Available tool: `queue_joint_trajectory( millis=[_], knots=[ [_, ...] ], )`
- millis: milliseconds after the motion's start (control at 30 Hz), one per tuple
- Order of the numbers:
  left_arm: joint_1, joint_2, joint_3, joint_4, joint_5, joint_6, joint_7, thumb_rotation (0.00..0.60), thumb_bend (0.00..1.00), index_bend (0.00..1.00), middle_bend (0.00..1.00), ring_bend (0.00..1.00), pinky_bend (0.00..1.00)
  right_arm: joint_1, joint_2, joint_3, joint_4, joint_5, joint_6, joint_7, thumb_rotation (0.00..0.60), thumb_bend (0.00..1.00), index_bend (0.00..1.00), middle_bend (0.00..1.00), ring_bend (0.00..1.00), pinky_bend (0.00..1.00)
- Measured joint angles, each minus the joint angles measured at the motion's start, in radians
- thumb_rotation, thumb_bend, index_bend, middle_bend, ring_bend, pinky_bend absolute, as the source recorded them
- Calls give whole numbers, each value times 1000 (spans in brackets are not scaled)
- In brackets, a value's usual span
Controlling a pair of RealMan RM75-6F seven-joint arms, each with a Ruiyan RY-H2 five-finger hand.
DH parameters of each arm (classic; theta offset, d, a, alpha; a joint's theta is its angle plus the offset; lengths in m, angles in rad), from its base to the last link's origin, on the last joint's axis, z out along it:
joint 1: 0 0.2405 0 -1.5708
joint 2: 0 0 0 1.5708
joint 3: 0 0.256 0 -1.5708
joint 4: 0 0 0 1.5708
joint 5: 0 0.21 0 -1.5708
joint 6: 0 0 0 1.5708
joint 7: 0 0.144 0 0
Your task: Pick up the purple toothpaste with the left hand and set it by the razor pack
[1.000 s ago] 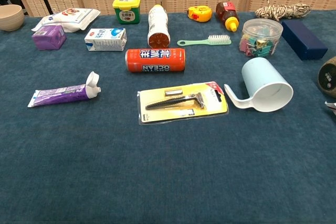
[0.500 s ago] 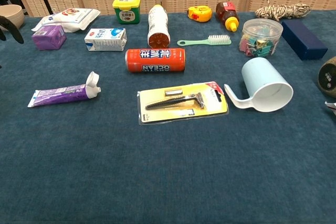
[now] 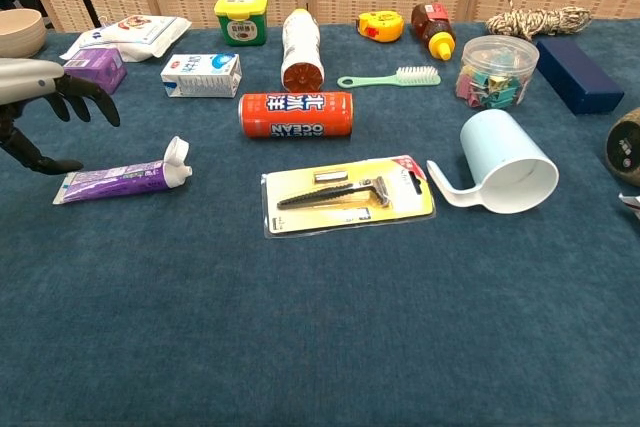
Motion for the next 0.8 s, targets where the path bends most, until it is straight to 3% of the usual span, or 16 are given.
queue_joint_trajectory(
  millis=[533,800],
  knots=[
    [-42,-191,-8,72,-172,48,152,600,279,316,245,274,291,-29,14,-9,18,-1,32,40,600,151,62,66,38,77],
    [-56,-234,-21,71,-214,84,190,600,284,331,259,284,319,-48,22,-12,28,2,53,67,600,151,62,66,37,77]
  ],
)
